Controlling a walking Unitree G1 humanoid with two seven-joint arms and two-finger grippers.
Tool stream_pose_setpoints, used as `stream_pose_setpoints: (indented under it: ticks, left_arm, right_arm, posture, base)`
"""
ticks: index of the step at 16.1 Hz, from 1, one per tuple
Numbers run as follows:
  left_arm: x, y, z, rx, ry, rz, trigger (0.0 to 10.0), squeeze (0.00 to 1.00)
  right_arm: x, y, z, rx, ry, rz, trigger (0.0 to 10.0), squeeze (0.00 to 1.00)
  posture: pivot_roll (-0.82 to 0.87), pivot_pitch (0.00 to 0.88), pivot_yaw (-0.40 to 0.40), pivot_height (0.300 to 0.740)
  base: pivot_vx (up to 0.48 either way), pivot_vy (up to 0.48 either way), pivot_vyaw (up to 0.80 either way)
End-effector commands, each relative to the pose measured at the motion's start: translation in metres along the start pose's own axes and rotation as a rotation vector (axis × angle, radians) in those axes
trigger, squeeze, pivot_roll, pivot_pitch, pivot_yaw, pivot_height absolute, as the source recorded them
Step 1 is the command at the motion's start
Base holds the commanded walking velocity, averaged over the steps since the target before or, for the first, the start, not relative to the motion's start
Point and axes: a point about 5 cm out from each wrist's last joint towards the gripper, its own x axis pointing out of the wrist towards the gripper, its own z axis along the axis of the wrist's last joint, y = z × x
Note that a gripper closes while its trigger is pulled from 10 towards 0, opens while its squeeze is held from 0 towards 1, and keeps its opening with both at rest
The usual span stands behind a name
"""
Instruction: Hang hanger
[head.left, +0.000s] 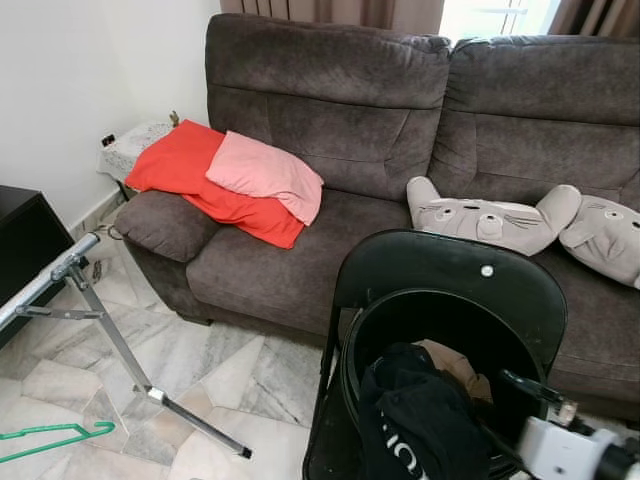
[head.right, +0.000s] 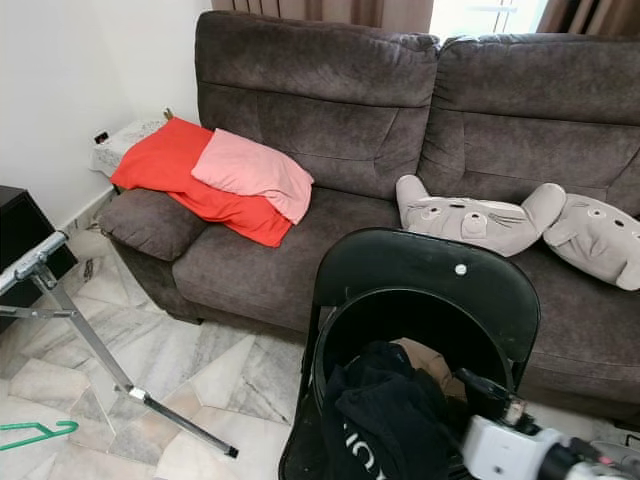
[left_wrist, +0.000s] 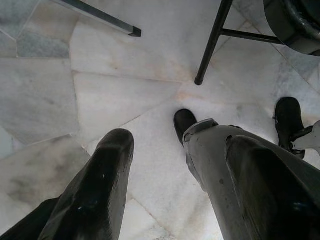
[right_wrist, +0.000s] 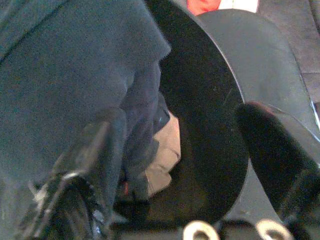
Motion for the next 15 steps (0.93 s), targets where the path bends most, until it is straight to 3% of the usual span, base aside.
stream_pose_setpoints:
  ticks: [1,2,5,11,15]
  left_arm:
    - [-0.001,0.002,-0.005,0.001,0.027,0.002,10.0,0.0]
    - [-0.001,0.002,-0.004,0.001,0.027,0.001,10.0,0.0]
    - [-0.001,0.002,-0.005,-0.002,0.032,-0.006,10.0,0.0]
    - [-0.001,0.002,-0.004,-0.003,0.029,-0.005,10.0,0.0]
    - [-0.001,0.002,-0.004,-0.003,0.03,-0.004,10.0,0.0]
  right_arm:
    - [-0.007,-0.005,-0.005,-0.015,0.015,0.01,10.0,0.0]
    - [-0.015,-0.014,-0.011,-0.11,0.055,0.051,10.0,0.0]
    - [-0.022,-0.022,-0.018,-0.223,0.083,0.123,10.0,0.0]
    - [-0.001,-0.03,-0.021,-0.304,0.001,0.082,10.0,0.0]
    - [0.004,-0.035,-0.026,-0.316,-0.016,0.071,10.0,0.0]
  posture:
    - [-0.09,0.091,0.038,0.74]
    - [-0.09,0.094,0.037,0.74]
    - [-0.09,0.101,0.036,0.74]
    - [-0.08,0.105,0.033,0.74]
    - [-0.08,0.105,0.034,0.74]
  base:
    - [0.0,0.0,0.0]
    - [0.0,0.0,0.0]
    - [0.0,0.0,0.0]
    - [0.0,0.0,0.0]
    - [0.0,0.0,0.0]
